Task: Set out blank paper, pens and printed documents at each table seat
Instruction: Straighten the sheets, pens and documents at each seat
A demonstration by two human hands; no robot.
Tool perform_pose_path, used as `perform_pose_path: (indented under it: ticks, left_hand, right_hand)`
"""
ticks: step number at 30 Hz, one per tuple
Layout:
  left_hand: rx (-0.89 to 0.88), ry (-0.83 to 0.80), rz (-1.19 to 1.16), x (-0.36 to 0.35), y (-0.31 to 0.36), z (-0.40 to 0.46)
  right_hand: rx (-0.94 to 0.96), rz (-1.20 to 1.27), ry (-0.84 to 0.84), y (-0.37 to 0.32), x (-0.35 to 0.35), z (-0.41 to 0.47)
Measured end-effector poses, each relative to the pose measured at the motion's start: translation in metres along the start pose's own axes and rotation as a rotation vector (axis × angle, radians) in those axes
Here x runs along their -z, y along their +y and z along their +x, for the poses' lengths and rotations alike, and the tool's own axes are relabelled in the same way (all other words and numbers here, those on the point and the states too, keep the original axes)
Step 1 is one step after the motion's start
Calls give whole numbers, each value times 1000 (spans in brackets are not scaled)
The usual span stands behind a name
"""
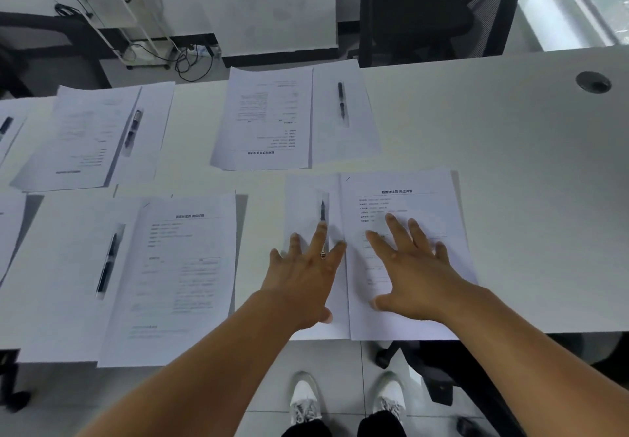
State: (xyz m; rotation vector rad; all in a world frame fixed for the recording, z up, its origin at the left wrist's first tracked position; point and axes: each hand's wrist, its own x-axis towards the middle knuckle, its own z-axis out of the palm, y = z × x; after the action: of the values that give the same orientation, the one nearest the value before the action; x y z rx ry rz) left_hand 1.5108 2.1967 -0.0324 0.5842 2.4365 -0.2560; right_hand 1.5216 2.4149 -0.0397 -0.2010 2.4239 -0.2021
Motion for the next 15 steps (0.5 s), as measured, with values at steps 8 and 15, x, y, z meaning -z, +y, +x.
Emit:
perform_pose_path:
  ticks: [8,15]
  left_hand:
    - [6,-1,39,-6,4,5]
    - [1,1,78,-6,7,7]
  right_hand:
    - [-11,-18,-5,0,-6,4]
    - [-20,-29,3,4,-4,2]
